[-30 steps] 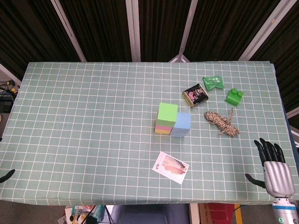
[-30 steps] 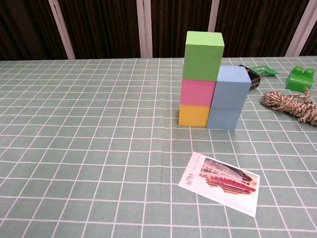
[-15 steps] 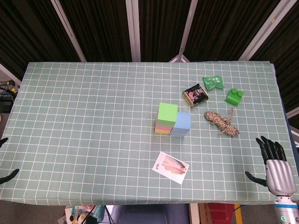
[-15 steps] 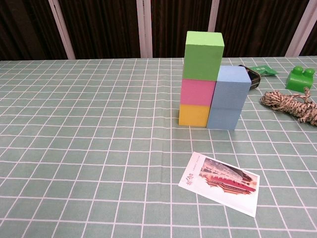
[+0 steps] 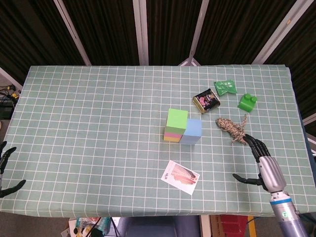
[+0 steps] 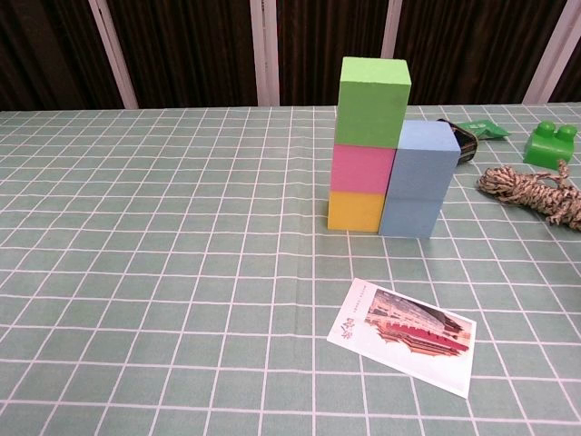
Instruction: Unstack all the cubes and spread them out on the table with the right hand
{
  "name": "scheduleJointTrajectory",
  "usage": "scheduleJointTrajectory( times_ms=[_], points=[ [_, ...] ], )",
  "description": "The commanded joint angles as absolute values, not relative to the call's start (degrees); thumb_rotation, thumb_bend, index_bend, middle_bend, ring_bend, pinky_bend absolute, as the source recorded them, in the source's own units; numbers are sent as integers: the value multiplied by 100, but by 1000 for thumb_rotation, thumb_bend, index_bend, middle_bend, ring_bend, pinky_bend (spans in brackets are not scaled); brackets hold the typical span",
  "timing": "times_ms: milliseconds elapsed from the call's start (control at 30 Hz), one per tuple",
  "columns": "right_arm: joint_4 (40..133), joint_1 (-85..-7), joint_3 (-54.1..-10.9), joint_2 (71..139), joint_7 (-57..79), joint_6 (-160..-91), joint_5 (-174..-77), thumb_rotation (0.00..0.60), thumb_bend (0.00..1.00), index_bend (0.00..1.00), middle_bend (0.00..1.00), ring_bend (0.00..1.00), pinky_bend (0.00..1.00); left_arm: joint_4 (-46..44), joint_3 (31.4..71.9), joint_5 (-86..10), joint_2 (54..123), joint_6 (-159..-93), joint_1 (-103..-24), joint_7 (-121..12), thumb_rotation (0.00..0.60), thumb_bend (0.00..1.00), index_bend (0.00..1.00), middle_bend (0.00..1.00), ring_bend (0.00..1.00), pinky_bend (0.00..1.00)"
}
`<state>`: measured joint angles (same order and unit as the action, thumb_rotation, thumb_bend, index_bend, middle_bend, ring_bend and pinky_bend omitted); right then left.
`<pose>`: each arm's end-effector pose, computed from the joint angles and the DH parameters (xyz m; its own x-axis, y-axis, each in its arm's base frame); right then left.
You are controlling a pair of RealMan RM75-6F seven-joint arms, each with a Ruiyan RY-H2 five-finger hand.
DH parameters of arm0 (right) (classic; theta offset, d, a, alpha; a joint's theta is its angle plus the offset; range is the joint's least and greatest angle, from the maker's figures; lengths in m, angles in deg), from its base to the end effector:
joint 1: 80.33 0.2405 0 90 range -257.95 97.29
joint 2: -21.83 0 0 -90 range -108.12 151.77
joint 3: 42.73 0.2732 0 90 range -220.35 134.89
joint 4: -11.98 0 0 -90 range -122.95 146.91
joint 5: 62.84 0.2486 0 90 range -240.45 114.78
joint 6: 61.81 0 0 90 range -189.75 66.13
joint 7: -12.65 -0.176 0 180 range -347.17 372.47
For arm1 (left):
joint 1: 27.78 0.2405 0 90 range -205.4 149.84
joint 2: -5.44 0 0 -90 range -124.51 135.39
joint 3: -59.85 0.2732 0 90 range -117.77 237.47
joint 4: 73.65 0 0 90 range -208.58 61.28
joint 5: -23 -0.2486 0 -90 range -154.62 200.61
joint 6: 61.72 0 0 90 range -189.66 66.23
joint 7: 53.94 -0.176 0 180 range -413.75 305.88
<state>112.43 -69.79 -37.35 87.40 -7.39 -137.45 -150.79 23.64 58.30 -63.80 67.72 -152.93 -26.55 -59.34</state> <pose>-0.2768 -0.2516 0.0871 -0.0857 -0.1600 0.9834 -0.9883 -0.1112 -0.1042 -0.3381 0.1750 0.1458 0.4370 -0.0334 0.8988 0.8978 0.0759 -0.4337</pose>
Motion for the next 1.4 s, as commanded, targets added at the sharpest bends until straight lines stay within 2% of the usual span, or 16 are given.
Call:
scheduleJointTrajectory(
  times_ms=[33, 300, 600, 1067, 1400],
  points=[
    [11572, -6527, -3452, 8942, -754, -13068, -14266, 600, 86, 19, 64, 59, 0, 2380, 5832, -6377, 6757, -15296, -2649, -5914, 600, 169, 147, 0, 0, 0],
    [11574, -6062, -3218, 9360, -350, -12486, -13619, 600, 86, 19, 64, 59, 0, 2393, 5811, -6318, 6734, -15244, -2667, -5879, 600, 170, 147, 0, 0, 0],
    [11318, -5635, -2861, 9994, 447, -12382, -12808, 600, 86, 20, 64, 59, 0, 2406, 5813, -6329, 6733, -15262, -2658, -5881, 600, 169, 147, 0, 0, 0],
    [11202, -4978, -2340, 10435, 1470, -12318, -11714, 600, 86, 28, 64, 60, 0, 2401, 5783, -6298, 6710, -15279, -2656, -5818, 600, 170, 147, 0, 0, 0],
    [11015, -4583, -2176, 10713, 2014, -12374, -11217, 600, 86, 100, 102, 155, 0, 2402, 5781, -6275, 6646, -15269, -2644, -5697, 600, 170, 147, 0, 0, 0]
  ],
)
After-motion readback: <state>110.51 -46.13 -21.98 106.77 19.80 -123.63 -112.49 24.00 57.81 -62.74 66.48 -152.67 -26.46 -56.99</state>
